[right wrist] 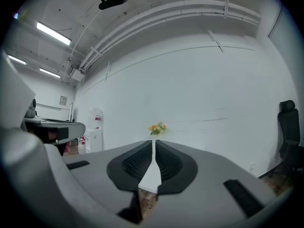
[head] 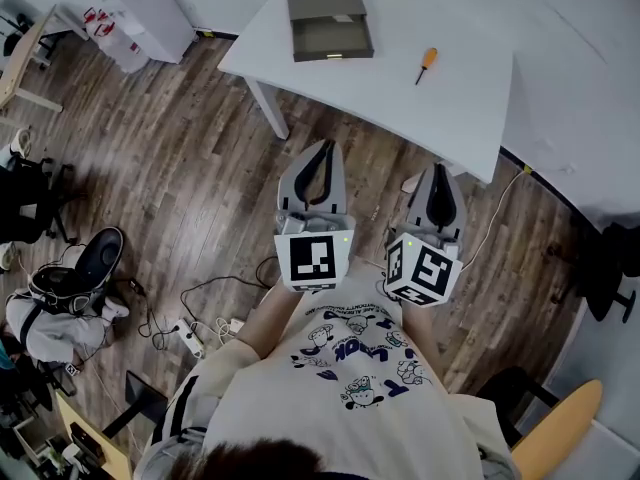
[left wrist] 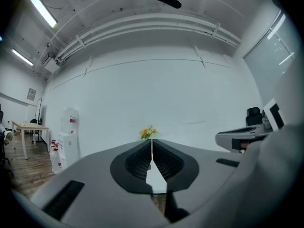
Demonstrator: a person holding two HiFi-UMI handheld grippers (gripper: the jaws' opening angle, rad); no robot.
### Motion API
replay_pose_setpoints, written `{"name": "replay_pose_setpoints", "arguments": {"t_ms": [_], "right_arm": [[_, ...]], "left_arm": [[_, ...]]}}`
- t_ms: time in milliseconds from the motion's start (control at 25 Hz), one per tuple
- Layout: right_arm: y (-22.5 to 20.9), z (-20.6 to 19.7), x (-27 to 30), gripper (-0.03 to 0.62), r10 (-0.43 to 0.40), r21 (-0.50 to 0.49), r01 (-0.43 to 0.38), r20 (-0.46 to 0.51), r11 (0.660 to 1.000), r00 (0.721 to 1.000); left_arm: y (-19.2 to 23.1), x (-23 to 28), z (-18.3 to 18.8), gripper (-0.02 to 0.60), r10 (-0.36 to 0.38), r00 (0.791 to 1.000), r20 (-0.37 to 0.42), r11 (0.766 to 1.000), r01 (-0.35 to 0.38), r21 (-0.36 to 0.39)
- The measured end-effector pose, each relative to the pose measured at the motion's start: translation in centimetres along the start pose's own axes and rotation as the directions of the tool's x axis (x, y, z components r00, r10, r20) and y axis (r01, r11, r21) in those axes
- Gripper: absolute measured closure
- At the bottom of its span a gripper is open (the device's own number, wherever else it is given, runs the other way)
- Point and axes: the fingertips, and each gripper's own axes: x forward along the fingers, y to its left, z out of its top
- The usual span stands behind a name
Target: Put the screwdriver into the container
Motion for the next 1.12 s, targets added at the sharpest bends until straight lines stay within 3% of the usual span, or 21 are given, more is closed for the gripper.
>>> {"name": "replay_pose_setpoints", "arguments": {"t_ms": [440,840,1120], "right_arm": [[0.0,-1.5,3.7,0.554,-0.004,0.03,0.005,-0.032,1.0,0.999],[-0.4,-2.0,12.5,0.554,-0.031,0.024,0.033,-0.063,0.999,0.998],[-0.8,-2.1,19.0,0.554,-0.061,0.079,0.069,-0.092,0.995,0.994]], "left_arm": [[1.5,3.0,-1.4,0.561,0.019,1.0,-0.021,1.0,-0.019,-0.013],[3.3,11.9,-2.2,0.561,-0.035,0.999,-0.033,0.999,0.034,-0.022],[5.6,18.3,-2.5,0.561,-0.051,0.997,-0.053,0.998,0.05,-0.023]]}}
